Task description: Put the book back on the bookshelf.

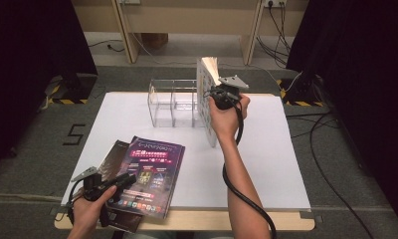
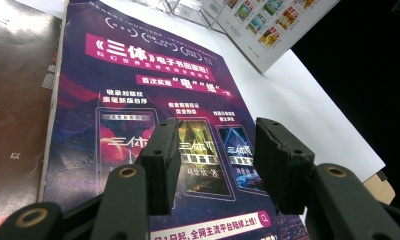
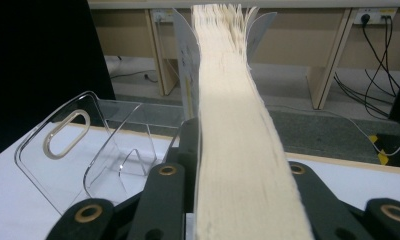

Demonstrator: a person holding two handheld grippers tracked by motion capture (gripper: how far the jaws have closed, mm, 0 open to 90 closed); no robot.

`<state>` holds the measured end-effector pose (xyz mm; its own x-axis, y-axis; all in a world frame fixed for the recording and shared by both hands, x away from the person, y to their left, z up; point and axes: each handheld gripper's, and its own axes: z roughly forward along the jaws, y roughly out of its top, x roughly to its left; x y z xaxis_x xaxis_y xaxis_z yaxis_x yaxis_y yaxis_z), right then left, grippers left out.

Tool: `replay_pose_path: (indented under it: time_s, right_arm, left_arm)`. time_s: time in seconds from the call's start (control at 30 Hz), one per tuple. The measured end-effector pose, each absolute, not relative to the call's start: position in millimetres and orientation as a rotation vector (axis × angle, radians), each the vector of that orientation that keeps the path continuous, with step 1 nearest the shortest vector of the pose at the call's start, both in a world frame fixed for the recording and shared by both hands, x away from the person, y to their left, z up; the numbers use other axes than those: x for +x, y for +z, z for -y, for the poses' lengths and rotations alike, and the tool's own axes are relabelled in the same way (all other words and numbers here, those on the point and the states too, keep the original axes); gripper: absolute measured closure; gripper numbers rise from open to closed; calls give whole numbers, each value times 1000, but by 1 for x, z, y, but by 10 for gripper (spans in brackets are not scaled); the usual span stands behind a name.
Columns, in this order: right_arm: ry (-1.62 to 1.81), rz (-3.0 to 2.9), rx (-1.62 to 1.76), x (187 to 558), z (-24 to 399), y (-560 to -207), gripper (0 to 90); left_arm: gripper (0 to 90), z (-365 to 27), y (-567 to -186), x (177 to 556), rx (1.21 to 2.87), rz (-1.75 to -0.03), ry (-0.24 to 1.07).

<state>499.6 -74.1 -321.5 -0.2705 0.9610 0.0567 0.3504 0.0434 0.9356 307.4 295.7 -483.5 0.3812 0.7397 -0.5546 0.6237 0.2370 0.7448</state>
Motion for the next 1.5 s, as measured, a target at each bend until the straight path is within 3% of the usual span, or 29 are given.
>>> replay_pose_path:
  time_s: [1.5]
  right_arm:
    - [1268,-1563,1359,526,65,-312,746]
  left_arm:
    - [529,-299,-483,308,1438,-1313,127]
